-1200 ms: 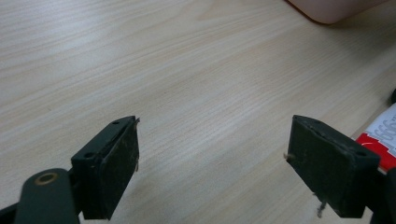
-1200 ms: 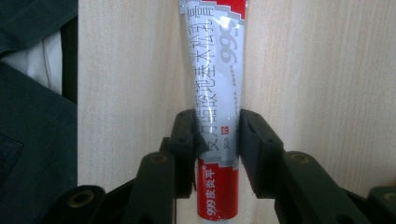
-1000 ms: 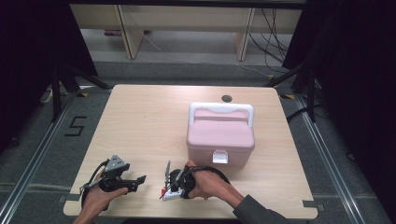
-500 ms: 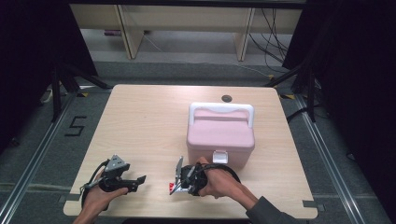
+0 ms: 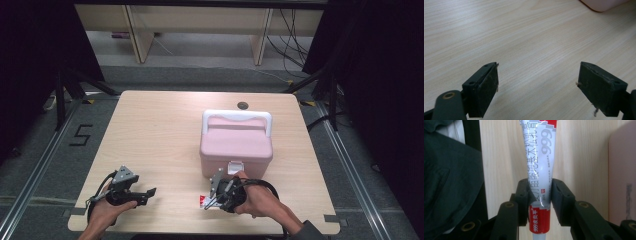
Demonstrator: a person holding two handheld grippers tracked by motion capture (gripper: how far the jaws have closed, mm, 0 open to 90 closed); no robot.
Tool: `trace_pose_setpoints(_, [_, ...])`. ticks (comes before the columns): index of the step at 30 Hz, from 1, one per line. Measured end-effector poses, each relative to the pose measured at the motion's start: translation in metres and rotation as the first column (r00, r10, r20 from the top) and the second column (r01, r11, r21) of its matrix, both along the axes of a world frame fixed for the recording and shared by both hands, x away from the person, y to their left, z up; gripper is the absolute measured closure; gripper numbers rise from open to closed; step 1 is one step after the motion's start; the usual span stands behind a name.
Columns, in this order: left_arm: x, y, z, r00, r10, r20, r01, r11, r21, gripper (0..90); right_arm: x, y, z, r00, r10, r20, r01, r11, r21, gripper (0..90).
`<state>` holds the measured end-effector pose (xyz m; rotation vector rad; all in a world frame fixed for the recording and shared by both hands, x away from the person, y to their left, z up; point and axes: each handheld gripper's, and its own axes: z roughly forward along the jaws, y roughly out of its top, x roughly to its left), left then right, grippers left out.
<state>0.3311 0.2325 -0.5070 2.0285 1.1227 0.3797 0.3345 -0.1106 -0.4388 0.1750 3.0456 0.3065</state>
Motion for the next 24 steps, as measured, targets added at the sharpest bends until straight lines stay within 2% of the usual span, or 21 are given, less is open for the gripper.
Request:
trace_pose_setpoints(1, [0.0,0.0,0.0,1.0,0.001,0.005,-0.001,1.0,-0.004,16.3,0.0,-0.009,0.0,0.9999,0.014,0.007,-0.014,1.0,0.005,69.1])
trace_pose_setpoints(2, [0.0,0.0,0.0,1.0,0.005,0.005,-0.005,1.0,-0.009,16.3,0.0,-0.009,0.0,0.9999,0.014,0.007,-0.014,1.0,0.005,69.1])
trace_pose_setpoints(3, [0.0,0.0,0.0,1.0,0.003,0.006,-0.003,1.0,-0.006,16.3,-0.004,-0.014,0.0,0.9995,-0.031,-0.007,0.031,1.0,0.0,69.1])
trace_pose_setpoints(5, [0.0,0.0,0.0,1.0,0.001,0.003,-0.001,1.0,-0.001,16.3,-0.008,-0.025,0.001,0.9983,-0.057,-0.012,0.057,0.998,0.001,69.1])
trace_pose_setpoints(7, [0.0,0.0,0.0,1.0,0.004,0.008,-0.004,1.0,-0.006,16.3,-0.011,-0.044,0.001,0.9972,-0.074,-0.01,0.074,0.997,0.01,69.1])
trace_pose_setpoints(9, [0.0,0.0,0.0,1.0,0.002,0.004,-0.002,1.0,-0.001,16.3,-0.011,-0.05,0.001,0.9975,-0.071,-0.001,0.071,0.997,0.016,69.1])
trace_pose_setpoints(10, [0.0,0.0,0.0,1.0,0.001,0.003,-0.001,1.0,0.0,16.3,-0.014,-0.062,0.002,0.9945,-0.104,-0.004,0.104,0.994,0.015,69.1])
trace_pose_setpoints(12, [0.001,0.0,0.0,1.0,-0.002,0.009,0.002,1.0,0.003,16.3,-0.014,-0.068,0.001,0.9943,-0.106,-0.003,0.107,0.994,0.02,69.1])
trace_pose_setpoints(13, [0.001,0.0,0.0,0.9999,0.004,0.009,-0.004,1.0,-0.003,16.4,-0.016,-0.079,-0.001,0.9905,-0.138,-0.006,0.138,0.99,0.029,69.1])
trace_pose_setpoints(15, [0.001,0.0,0.0,1.0,0.004,0.006,-0.004,1.0,0.0,16.3,-0.016,-0.084,-0.001,0.9907,-0.136,-0.003,0.136,0.99,0.033,69.1])
trace_pose_setpoints(16, [0.001,0.0,-0.001,0.9999,0.007,0.009,-0.007,1.0,0.0,16.4,-0.018,-0.092,-0.002,0.9833,-0.182,-0.006,0.182,0.983,0.033,69.1])
trace_pose_setpoints(17, [0.001,0.0,0.0,0.9999,0.009,0.011,-0.009,1.0,-0.002,16.4,-0.016,-0.102,-0.004,0.9809,-0.195,-0.004,0.195,0.98,0.033,69.1])
trace_pose_setpoints(18, [0.001,0.0,0.0,0.9999,0.009,0.011,-0.009,1.0,-0.002,16.4,-0.016,-0.102,-0.004,0.9809,-0.195,-0.004,0.195,0.98,0.033,69.1])
trace_pose_setpoints(19, [0.001,0.0,0.0,1.0,0.005,0.008,-0.005,1.0,0.0,16.4,-0.015,-0.115,-0.006,0.9707,-0.24,0.009,0.24,0.971,0.012,69.1])
trace_pose_setpoints(21, [0.001,0.0,0.0,1.0,0.0,0.01,0.0,1.0,0.0,16.4,-0.014,-0.119,-0.007,0.9678,-0.251,0.014,0.251,0.968,0.014,69.1])
trace_pose_setpoints(22, [0.001,0.0,0.0,0.9999,-0.003,0.011,0.003,1.0,0.004,16.4,-0.012,-0.124,-0.007,0.9645,-0.263,0.017,0.264,0.965,-0.009,69.1])
trace_pose_setpoints(23, [0.001,0.0,-0.001,0.9999,0.0,0.015,0.0,1.0,0.001,16.4,-0.008,-0.135,-0.009,0.9587,-0.283,0.025,0.284,0.959,-0.014,69.1])
trace_pose_setpoints(24, [0.001,0.0,-0.001,0.9999,-0.002,0.014,0.002,1.0,0.002,16.4,-0.008,-0.138,-0.01,0.9481,-0.317,0.018,0.318,0.948,-0.026,69.1])
